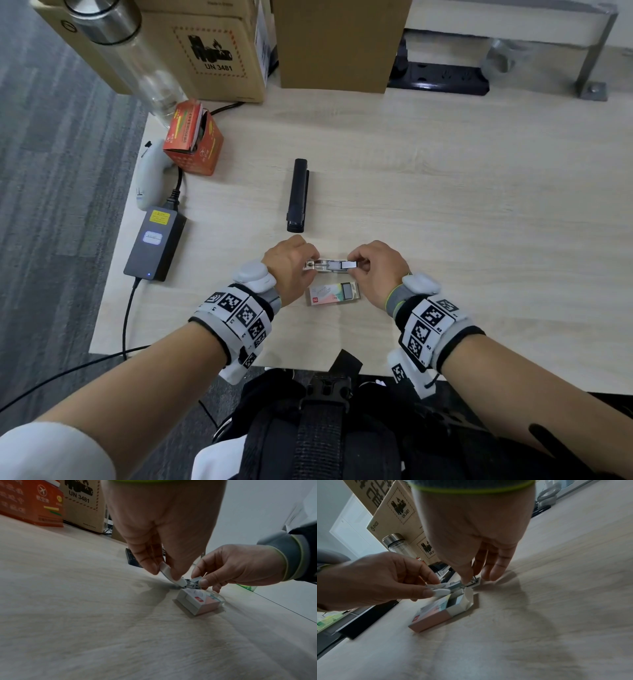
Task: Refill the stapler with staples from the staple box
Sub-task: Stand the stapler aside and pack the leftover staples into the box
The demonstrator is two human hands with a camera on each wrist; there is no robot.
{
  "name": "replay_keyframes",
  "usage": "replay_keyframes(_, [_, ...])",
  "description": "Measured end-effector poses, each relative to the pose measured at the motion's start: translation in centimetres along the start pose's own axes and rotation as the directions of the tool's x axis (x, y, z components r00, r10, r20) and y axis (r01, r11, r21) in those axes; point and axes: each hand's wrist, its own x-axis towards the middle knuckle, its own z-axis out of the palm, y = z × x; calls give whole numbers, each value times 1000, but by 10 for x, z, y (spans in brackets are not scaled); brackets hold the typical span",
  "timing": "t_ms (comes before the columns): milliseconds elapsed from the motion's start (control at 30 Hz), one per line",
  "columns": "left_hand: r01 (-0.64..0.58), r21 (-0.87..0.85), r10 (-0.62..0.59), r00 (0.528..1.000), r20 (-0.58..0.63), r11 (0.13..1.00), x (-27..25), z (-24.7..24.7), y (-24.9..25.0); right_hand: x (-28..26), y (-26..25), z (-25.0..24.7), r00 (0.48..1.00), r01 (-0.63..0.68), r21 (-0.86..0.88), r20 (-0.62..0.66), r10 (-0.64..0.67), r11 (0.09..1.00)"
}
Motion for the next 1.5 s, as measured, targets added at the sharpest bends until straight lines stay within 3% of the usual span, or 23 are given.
replay_keyframes(467, [8, 17, -8, 999, 33, 1000, -1, -2, 2, 2, -3, -4, 992, -128, 49, 1, 128, 991])
replay_keyframes(733, [14, 26, -15, 998, 57, 1000, 0, -4, 2, 16, -13, -9, 968, -213, -51, 127, 218, 976])
replay_keyframes(967, [6, -1, -6, 999, 54, 1000, -1, -6, 1, 5, -6, -10, 987, -139, 30, 89, 136, 990])
replay_keyframes(1100, [25, -101, -24, 1000, 10, 995, -1, -7, 2, -6, 4, -12, 994, -44, -2, 98, 44, 999])
replay_keyframes(1200, [17, -195, -25, 999, -36, 981, 0, -11, 10, -9, 10, -13, 994, -66, 4, 82, 65, 998])
replay_keyframes(1366, [-17, -289, 25, 999, 26, 957, 8, -12, 34, -9, 15, -11, 991, -100, 10, 92, 99, 995])
replay_keyframes(1500, [-8, -195, 26, 996, 88, 981, 17, -3, 49, -11, 18, -13, 991, -109, 60, 87, 104, 992])
